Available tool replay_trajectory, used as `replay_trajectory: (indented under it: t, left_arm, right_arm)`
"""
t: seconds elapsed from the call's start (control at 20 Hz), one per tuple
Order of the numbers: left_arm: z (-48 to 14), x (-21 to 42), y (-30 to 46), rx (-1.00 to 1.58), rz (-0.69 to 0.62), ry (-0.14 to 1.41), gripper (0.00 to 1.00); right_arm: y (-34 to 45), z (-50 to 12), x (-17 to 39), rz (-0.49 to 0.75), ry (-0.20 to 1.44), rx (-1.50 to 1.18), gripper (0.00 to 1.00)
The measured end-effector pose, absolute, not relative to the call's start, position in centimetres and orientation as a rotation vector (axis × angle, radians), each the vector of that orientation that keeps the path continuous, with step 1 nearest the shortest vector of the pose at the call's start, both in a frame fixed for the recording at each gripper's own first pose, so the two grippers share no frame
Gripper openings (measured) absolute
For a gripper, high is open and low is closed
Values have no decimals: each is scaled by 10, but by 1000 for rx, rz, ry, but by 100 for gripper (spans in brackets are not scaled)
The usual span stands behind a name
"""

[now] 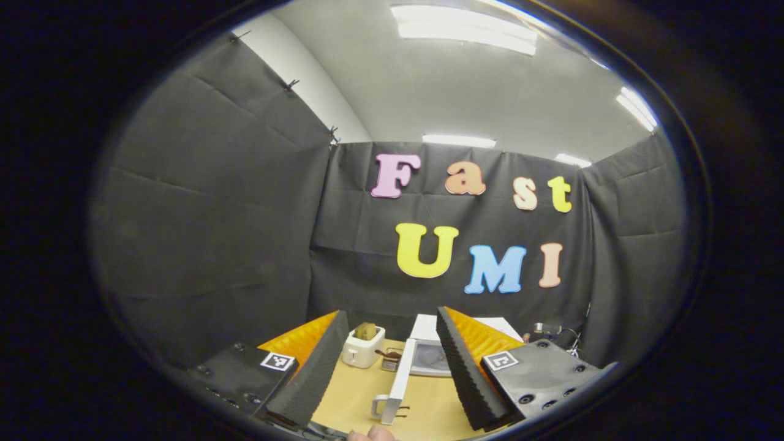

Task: Open the microwave oven with the left hand, put the food in, and close the microwave oven.

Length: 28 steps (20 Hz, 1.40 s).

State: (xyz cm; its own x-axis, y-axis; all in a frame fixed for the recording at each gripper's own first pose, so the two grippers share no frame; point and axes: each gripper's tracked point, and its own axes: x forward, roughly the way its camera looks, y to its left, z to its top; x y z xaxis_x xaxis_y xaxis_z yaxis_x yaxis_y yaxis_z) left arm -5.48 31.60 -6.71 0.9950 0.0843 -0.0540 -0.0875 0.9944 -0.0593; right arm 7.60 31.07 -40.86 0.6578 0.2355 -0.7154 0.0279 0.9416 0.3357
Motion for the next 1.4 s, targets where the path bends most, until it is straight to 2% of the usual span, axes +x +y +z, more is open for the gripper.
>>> replay_trajectory:
  t: [0.35, 0.4, 0.45, 0.5, 0.6, 0.7, 0.8, 0.95, 1.0, 1.1, 1.25, 1.3, 1.4]
  left_arm:
    - [-76, -18, 327, -36, 177, 137, 92]
    - [-81, -13, 329, -30, 190, 156, 96]
    - [-83, -6, 331, -21, 206, 167, 96]
    - [-87, -1, 331, -15, 217, 186, 92]
    - [-100, 8, 331, -3, 233, 233, 92]
    - [-105, 19, 330, 16, 239, 258, 99]
    - [-114, 28, 329, 27, 245, 286, 92]
    - [-132, 37, 329, -16, 258, 331, 92]
    - [-139, 38, 331, -23, 265, 342, 96]
    - [-143, 41, 336, -18, 277, 350, 92]
    - [-152, 45, 343, -16, 291, 371, 93]
    - [-156, 47, 344, -23, 294, 378, 96]
    - [-160, 48, 343, -31, 293, 386, 92]
  right_arm:
    - [339, -460, 137, 107, 876, 443, 62]
    - [341, -467, 148, 98, 875, 467, 62]
    - [342, -473, 162, 93, 873, 489, 62]
    - [344, -480, 173, 85, 869, 511, 62]
    - [348, -496, 195, 62, 861, 557, 62]
    - [351, -512, 213, 34, 861, 597, 62]
    - [356, -522, 228, 25, 853, 638, 62]
    - [357, -535, 248, -5, 831, 650, 62]
    - [357, -541, 254, -19, 830, 656, 62]
    - [357, -554, 263, -52, 832, 685, 61]
    - [351, -556, 284, -94, 750, 672, 61]
    - [348, -559, 291, -120, 727, 662, 61]
    - [340, -568, 302, -175, 689, 631, 61]
